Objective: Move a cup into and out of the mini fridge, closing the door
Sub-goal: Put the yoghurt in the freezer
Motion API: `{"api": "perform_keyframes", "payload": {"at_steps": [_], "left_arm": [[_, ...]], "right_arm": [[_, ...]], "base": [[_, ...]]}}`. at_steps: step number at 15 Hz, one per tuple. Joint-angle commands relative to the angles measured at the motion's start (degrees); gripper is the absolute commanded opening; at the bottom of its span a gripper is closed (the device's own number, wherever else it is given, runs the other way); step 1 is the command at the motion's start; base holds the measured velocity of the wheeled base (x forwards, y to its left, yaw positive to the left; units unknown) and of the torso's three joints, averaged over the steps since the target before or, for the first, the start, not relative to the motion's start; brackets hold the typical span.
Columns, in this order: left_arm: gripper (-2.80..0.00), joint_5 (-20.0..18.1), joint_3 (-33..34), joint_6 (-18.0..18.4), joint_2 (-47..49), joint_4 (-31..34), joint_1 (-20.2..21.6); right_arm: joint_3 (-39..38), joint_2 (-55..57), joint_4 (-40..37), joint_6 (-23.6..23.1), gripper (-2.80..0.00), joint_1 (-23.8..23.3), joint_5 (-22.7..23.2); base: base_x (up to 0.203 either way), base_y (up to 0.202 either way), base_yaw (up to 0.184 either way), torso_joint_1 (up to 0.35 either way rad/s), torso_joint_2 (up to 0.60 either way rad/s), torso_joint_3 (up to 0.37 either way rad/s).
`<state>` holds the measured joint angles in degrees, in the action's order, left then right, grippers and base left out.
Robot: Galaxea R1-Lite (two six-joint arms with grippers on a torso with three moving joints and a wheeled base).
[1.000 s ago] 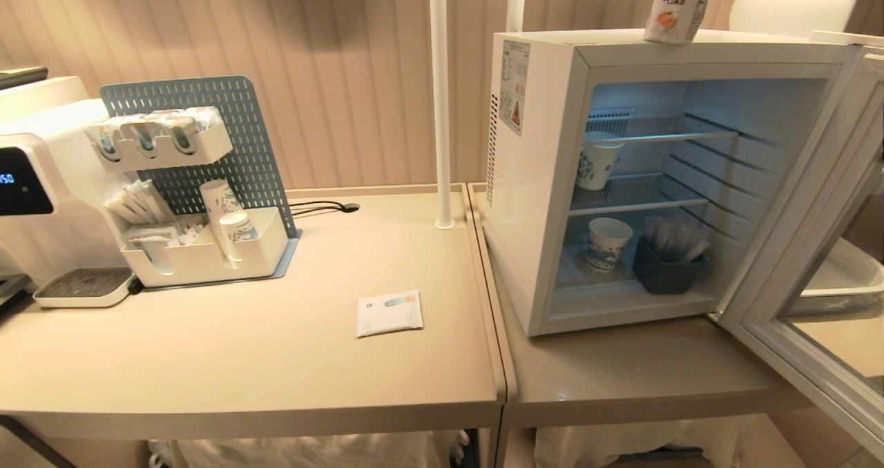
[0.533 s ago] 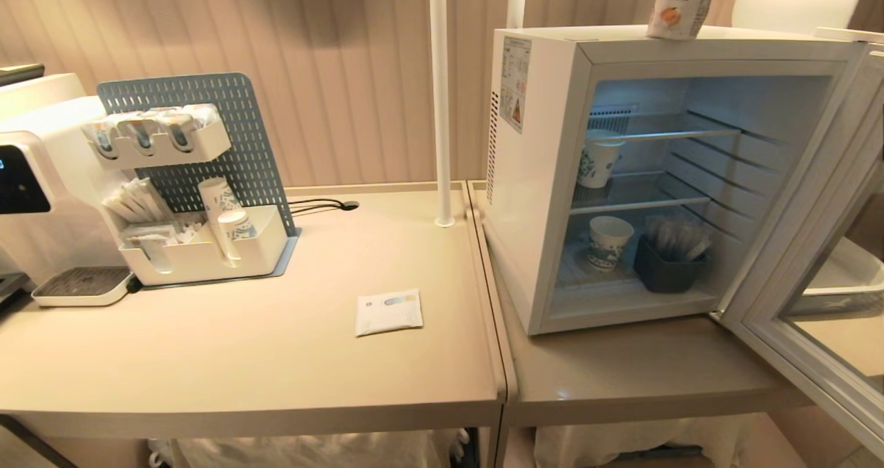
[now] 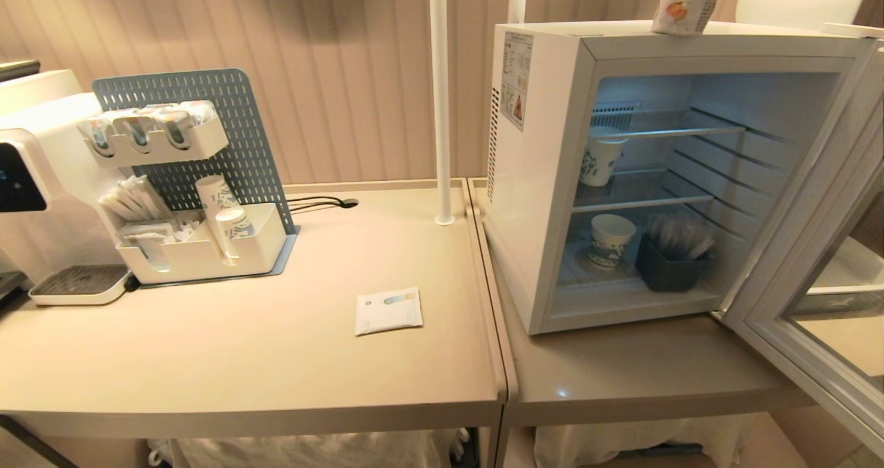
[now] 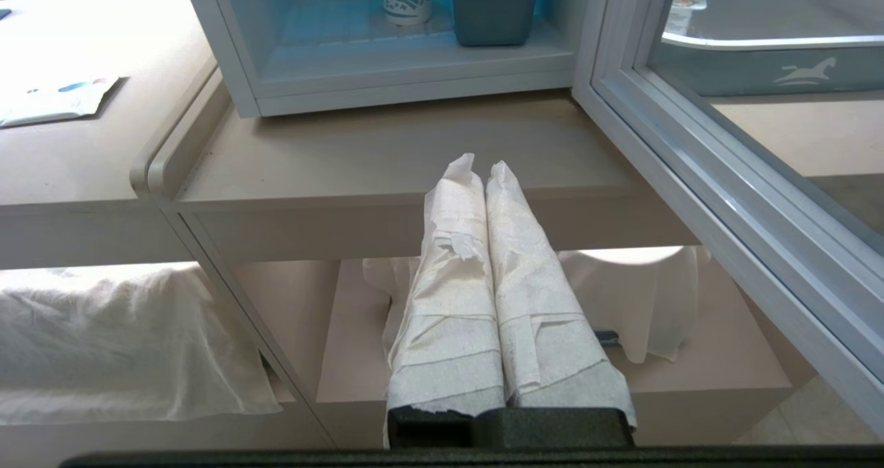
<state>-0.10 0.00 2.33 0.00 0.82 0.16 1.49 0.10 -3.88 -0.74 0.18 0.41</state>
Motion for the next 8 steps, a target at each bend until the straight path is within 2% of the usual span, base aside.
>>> {"api": "perform_keyframes", "payload": {"at_steps": [1,5,6,8], "left_arm": [[-2.80,0.06,0.09,-0.10,0.09,-0.03,0.02],[-2.80,0.10,0.01,-0.40,0.09,-0.03,0.02],[-2.80,0.09,0.08,-0.32,0.09,-0.03,0.02],[-2.80,0.01,0.00,-0.40,0.09,-0.03,0.02]], "right_arm": [[0.01,0.06,0.01,-0.05,-2.80,0.06,0.02],[0.16,-0.19,0.29,-0.40,-2.80,0.08,0.03],[2.45,0.10,-0.05,-0.17,-2.80,0.08,0.25],[12.23,3.46,-2.33,0.11,-2.80,0.08,1.02]], "base": [[0.000,0.000,0.000,0.000,0.00,0.000],[0.000,0.000,0.000,0.000,0.00,0.000],[0.000,0.000,0.000,0.000,0.00,0.000],[0.000,0.000,0.000,0.000,0.00,0.000]]}}
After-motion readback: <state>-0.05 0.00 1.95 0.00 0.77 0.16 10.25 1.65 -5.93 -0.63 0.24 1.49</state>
